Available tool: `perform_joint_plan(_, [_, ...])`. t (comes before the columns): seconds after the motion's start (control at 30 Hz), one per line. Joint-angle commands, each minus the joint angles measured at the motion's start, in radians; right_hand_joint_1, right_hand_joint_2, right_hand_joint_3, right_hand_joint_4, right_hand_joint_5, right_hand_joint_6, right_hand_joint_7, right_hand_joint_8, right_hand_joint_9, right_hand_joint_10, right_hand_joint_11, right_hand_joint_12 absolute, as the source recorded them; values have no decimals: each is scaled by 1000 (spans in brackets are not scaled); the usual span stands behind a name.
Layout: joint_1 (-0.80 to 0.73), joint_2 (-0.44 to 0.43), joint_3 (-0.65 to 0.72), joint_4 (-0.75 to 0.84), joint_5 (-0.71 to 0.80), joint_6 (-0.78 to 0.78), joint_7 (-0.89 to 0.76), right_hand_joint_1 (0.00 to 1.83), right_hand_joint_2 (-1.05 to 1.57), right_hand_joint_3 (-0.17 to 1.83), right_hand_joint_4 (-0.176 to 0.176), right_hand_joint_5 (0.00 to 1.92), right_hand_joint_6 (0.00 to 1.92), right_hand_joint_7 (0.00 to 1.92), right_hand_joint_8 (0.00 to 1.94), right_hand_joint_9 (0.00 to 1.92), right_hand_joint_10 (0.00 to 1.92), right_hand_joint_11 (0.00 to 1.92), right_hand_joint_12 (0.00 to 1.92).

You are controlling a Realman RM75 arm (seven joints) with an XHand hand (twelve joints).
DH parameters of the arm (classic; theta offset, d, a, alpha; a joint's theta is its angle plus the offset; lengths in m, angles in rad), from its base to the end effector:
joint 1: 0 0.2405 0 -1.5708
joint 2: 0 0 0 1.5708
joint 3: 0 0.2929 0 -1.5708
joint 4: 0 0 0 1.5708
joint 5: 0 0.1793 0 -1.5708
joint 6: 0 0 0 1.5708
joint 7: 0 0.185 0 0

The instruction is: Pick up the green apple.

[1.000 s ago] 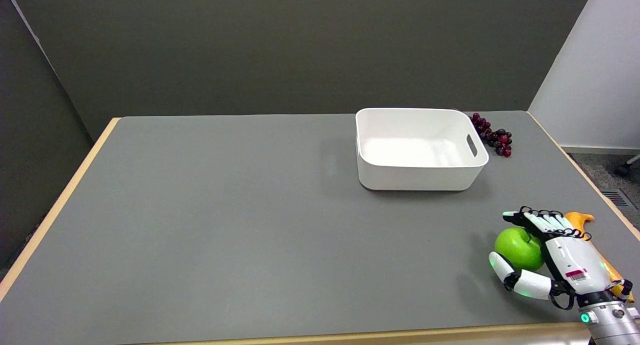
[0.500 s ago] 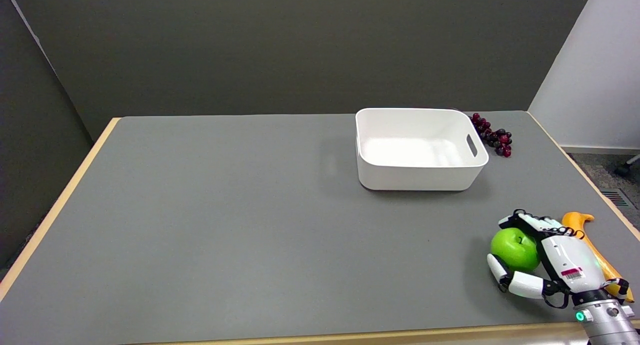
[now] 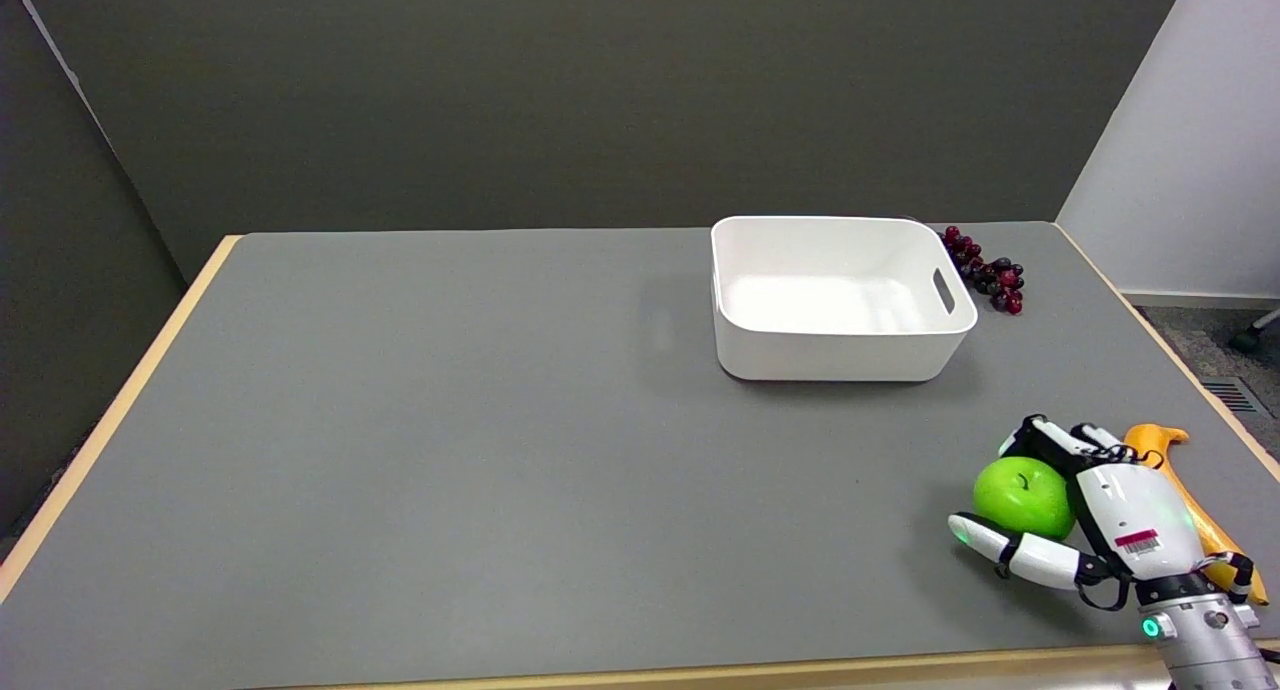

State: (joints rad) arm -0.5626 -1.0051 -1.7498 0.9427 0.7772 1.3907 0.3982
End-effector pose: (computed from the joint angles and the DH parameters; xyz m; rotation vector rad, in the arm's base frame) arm -0.3288 -0.1082 0.4769 1.3382 0.0029 0.4112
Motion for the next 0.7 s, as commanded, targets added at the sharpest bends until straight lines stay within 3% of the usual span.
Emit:
perform_joint_plan(0.03, [68, 14, 5, 1, -56, 100, -31, 998, 1099, 387, -69, 692, 1492, 590, 1941, 870, 1921, 347, 1921])
perform_joint_plan(0.13, [83, 32, 12, 43, -64, 103, -31, 1000, 1110, 359, -69, 694, 1484, 398, 1941, 794, 1921, 303, 1921])
perform_joint_plan(0.27, [120, 74, 15, 143, -66, 98, -32, 1001, 1111, 355, -69, 696, 1481, 279, 1941, 753, 1921, 277, 1921])
perform_joint_plan(0.47, [190, 137, 27, 301, -54, 9, -102, 1011, 1103, 363, -82, 704, 1472, 198, 1941, 744, 1921, 259, 1921])
perform_joint_plan(0.7, [355, 157, 51, 431, -53, -216, -224, 1017, 1101, 366, -93, 704, 1472, 171, 1941, 741, 1921, 269, 1921])
